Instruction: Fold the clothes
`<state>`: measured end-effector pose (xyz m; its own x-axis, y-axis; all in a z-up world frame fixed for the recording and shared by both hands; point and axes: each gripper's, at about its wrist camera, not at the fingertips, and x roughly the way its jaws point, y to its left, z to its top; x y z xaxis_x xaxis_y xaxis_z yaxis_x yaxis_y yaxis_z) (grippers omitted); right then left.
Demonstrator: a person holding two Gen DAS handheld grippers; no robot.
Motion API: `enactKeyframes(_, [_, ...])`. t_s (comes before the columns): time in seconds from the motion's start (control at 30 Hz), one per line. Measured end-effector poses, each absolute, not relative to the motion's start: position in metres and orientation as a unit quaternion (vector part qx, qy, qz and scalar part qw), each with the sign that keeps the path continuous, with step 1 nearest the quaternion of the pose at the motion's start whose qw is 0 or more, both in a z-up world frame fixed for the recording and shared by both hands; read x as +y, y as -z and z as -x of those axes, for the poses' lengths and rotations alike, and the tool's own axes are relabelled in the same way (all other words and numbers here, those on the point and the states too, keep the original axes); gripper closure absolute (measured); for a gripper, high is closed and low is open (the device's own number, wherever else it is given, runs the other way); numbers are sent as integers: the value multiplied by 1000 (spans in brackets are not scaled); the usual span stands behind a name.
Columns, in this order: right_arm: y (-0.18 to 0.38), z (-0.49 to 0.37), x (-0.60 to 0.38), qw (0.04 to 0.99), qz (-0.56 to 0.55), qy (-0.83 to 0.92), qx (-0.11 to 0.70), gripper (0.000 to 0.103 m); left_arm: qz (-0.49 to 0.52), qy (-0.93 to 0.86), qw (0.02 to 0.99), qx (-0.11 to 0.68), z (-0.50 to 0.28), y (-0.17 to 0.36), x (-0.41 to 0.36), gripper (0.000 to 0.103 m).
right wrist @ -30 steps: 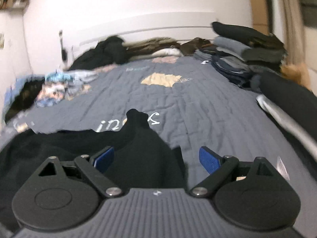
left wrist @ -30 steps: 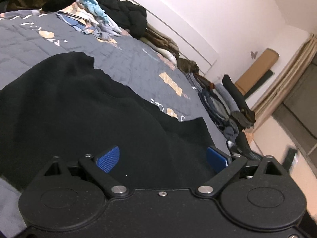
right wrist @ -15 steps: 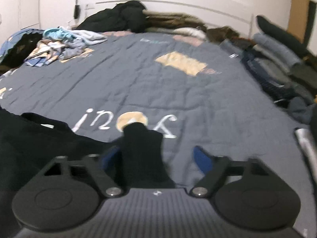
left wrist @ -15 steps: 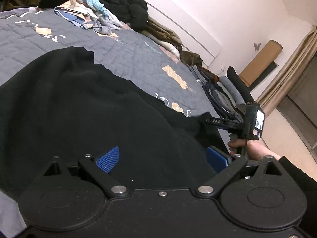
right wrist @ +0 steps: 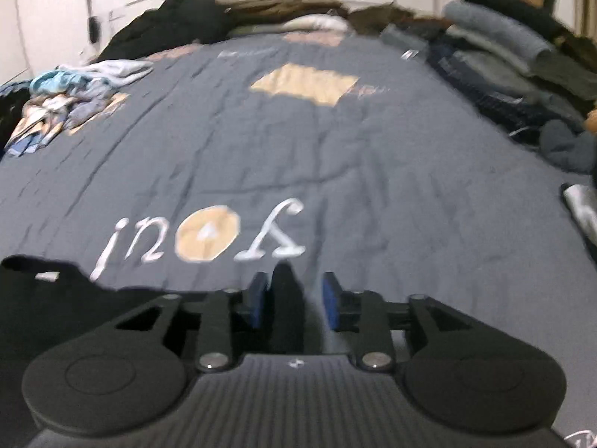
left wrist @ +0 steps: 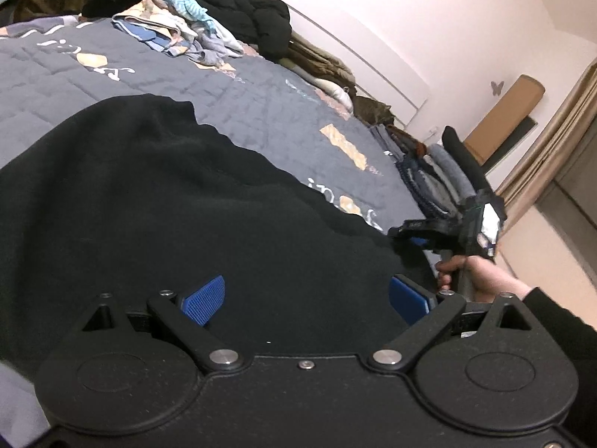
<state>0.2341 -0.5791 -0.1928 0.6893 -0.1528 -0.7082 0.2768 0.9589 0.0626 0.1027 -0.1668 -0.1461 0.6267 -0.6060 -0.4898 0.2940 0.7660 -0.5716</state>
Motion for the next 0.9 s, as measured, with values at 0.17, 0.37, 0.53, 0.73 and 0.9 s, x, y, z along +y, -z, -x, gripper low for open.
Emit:
enactKeyframes(0.17, [146,-184,-573,941,-96,101,308,59,228,253,875,343,-102,145,-164,8])
enactKeyframes(0.37, [105,-89,-551,951,-139,58,269,37,227,249,879,338,-97,141,-165,8])
enactKeyframes(0.53, [103,-29,-528,950,-148,54,269,33,208,251,885,333,-90,135,-170,8])
enactKeyframes(0.73, [107,24,-500,949,-149,59,271,32,155,245,907,306,-72,120,-181,8])
enactKeyframes(0.9, [116,51,-478,948,-136,66,281,32,134,240,909,314,-58,115,-188,8])
